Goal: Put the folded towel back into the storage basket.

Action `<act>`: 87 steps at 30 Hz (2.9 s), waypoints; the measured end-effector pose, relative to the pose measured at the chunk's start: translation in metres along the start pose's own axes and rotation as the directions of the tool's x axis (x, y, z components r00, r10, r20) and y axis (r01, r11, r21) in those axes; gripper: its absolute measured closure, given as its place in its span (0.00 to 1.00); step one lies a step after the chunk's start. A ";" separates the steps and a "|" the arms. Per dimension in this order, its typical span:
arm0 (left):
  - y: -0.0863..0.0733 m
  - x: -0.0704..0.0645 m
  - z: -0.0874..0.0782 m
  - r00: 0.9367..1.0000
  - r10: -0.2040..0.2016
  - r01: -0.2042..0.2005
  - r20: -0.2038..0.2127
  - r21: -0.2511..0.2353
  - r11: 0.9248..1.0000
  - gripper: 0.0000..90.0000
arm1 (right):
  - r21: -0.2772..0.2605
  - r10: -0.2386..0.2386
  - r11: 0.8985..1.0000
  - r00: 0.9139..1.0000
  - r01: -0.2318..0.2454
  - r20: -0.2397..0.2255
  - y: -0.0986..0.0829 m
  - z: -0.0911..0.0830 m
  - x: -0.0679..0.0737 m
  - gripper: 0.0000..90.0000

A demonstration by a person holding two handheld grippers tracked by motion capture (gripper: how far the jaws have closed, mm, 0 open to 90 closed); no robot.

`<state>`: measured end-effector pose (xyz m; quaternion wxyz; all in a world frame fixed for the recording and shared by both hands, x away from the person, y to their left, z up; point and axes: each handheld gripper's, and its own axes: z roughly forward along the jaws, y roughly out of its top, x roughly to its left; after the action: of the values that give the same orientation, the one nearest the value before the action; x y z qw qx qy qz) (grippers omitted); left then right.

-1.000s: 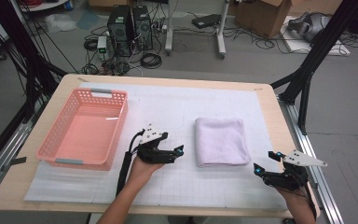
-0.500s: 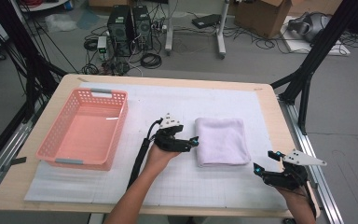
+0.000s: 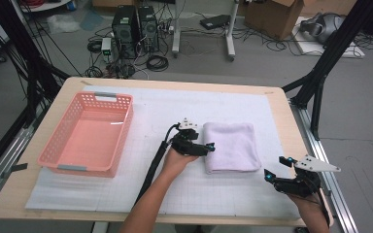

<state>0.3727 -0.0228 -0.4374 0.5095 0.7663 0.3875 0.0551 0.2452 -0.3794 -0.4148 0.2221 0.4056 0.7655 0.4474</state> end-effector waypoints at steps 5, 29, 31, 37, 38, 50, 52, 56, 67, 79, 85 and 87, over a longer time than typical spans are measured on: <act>-0.002 0.002 0.009 1.000 -0.026 0.026 -0.011 0.038 0.999 0.23 | 0.004 0.003 1.000 1.000 -0.003 -0.003 0.000 0.001 0.001 0.23; -0.001 -0.008 0.032 0.997 -0.026 0.021 0.066 0.081 0.996 0.79 | 0.001 0.004 1.000 1.000 -0.004 -0.012 0.000 0.003 0.001 0.23; -0.001 -0.007 0.030 0.997 -0.020 0.015 0.076 0.065 0.998 0.80 | 0.002 0.009 1.000 1.000 -0.009 -0.012 0.000 0.002 0.001 0.23; 0.002 -0.009 0.018 0.992 0.030 -0.027 0.121 -0.018 0.999 0.82 | -0.008 0.016 1.000 1.000 -0.016 -0.011 -0.001 0.000 0.000 0.23; 0.003 -0.010 0.015 0.990 0.036 -0.031 0.136 -0.036 0.999 0.82 | -0.007 0.014 1.000 1.000 -0.014 -0.010 -0.001 0.000 0.000 0.23; 0.012 -0.014 -0.018 0.974 0.130 -0.101 0.186 -0.154 0.983 0.83 | -0.014 0.018 1.000 1.000 -0.019 -0.012 0.000 0.000 0.001 0.23; 0.013 -0.012 -0.024 0.970 0.149 -0.118 0.193 -0.164 0.979 0.83 | -0.015 0.016 1.000 1.000 -0.017 -0.011 0.000 0.000 0.001 0.23; 0.013 -0.009 -0.034 0.966 0.166 -0.132 0.196 -0.178 0.975 0.83 | -0.014 0.011 1.000 1.000 -0.011 -0.012 0.000 0.000 0.001 0.23; 0.018 -0.007 -0.065 0.950 0.217 -0.159 0.225 -0.250 0.955 0.83 | -0.012 0.013 1.000 1.000 -0.013 -0.015 0.001 0.002 0.003 0.23; 0.025 0.002 -0.096 0.947 0.237 -0.170 0.217 -0.287 0.943 0.83 | -0.014 0.010 1.000 1.000 -0.010 -0.018 0.003 0.004 0.004 0.23; 0.028 0.006 -0.110 0.945 0.243 -0.169 0.220 -0.310 0.936 0.83 | -0.016 0.009 1.000 1.000 -0.009 -0.023 0.004 0.005 0.005 0.23; 0.029 0.007 -0.114 0.945 0.243 -0.172 0.220 -0.301 0.938 0.83 | -0.016 0.016 1.000 1.000 -0.017 -0.023 0.004 0.004 0.005 0.23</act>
<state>0.3387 0.0613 -0.3614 0.6486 0.7246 0.2238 0.0643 0.2467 -0.3723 -0.4136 0.2128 0.4049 0.7611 0.4600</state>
